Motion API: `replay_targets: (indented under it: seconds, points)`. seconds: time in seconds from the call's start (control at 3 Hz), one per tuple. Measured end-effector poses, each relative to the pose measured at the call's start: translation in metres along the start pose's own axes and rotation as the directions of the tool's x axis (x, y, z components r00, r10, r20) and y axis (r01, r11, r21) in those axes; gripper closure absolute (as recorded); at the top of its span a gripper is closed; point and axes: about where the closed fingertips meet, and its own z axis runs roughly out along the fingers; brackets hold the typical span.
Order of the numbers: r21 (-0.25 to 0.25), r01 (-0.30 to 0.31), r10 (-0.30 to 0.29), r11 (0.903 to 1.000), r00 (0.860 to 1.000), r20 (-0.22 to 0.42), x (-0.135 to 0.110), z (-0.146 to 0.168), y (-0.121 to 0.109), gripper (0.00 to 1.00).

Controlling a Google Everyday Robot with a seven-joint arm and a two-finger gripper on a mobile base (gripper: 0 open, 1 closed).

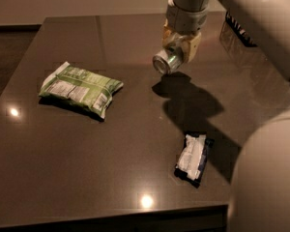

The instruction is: Place 7up can upright

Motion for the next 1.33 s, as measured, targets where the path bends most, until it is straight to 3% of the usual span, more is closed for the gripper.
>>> replay_targets:
  seconds: [0.33,0.67,1.0,1.33]
  points:
    - [0.120,0.115,-0.107,0.9861,0.992,-0.070,-0.010,-0.035,0.009,1.00]
    - [0.227,0.220,-0.192,0.9489,0.972,-0.139,-0.024,-0.057,0.012,1.00]
    - [0.317,0.293,-0.237,0.9020,0.950,-0.204,-0.037,-0.069,0.011,1.00]
    - [0.349,0.302,-0.231,0.8870,0.945,-0.231,-0.034,-0.071,0.004,1.00]
